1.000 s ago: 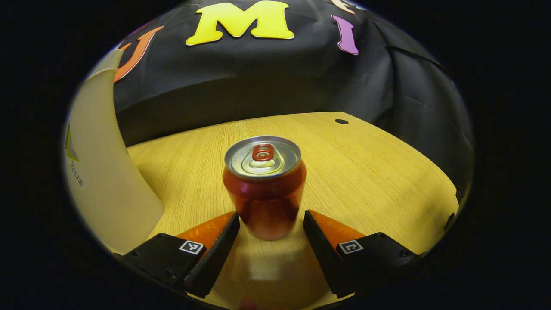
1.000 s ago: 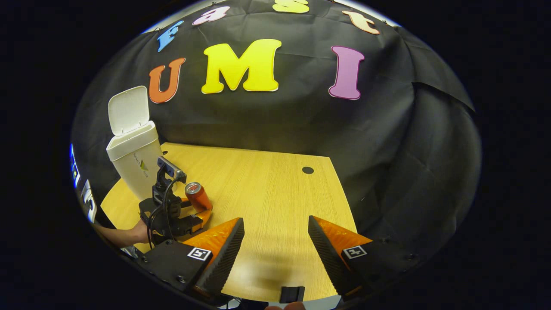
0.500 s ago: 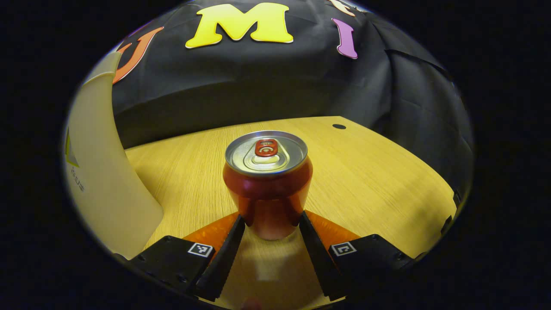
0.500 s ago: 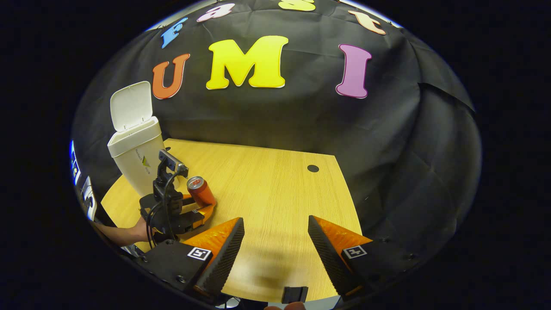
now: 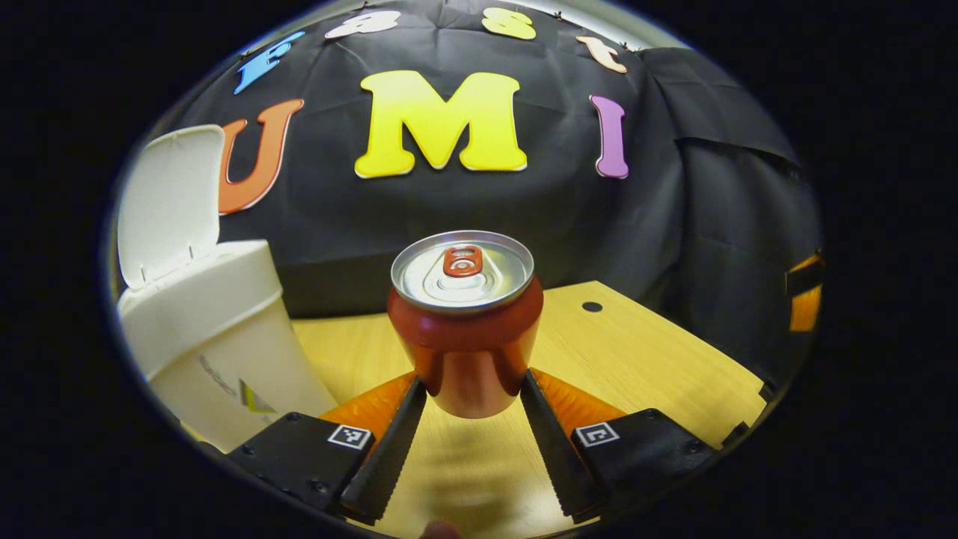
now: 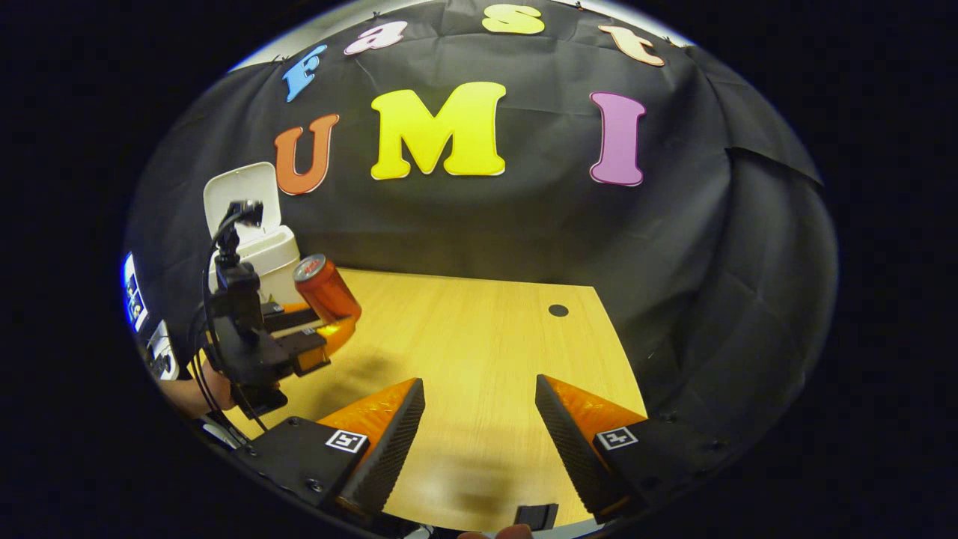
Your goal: Press the lid of the desktop garbage bin to open it, pick up the crumpled paper on the desktop and throw it into the bin, then pick up the pop can on the desktop and drop it into the bin, and finally close the garbage bin lid.
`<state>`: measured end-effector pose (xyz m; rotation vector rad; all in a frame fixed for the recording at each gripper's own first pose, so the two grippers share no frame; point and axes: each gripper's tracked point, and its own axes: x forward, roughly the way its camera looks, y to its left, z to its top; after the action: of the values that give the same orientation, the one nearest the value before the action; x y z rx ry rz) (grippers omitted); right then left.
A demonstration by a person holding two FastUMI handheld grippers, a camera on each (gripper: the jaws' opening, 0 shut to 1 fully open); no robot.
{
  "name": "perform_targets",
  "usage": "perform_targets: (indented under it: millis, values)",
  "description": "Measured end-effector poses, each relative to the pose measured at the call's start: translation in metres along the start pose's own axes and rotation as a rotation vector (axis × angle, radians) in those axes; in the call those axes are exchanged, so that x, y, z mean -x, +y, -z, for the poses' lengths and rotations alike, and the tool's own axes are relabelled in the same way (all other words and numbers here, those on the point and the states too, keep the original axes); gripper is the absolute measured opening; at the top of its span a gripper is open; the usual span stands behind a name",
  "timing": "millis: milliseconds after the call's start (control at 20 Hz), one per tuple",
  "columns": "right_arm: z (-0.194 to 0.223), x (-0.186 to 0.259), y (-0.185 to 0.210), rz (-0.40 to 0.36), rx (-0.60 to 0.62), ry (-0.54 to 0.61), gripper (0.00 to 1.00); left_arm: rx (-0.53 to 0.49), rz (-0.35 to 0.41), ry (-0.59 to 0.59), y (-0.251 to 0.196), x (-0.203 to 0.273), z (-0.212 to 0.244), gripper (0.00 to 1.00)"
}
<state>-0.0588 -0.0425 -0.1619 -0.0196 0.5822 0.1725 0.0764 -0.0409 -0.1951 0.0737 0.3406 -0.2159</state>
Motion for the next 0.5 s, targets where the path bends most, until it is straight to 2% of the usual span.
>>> perform_targets:
  millis: [200, 500]
  values:
    - [-0.013, 0.01, 0.002, -0.011, 0.007, -0.056, 0.95, 0.003, -0.078, -0.066, 0.04, 0.018, -0.061, 0.83]
    - [-0.02, 0.013, -0.017, 0.045, -0.031, -0.099, 0.95, 0.018, -0.214, -0.136, 0.119, 0.042, -0.131, 0.83]
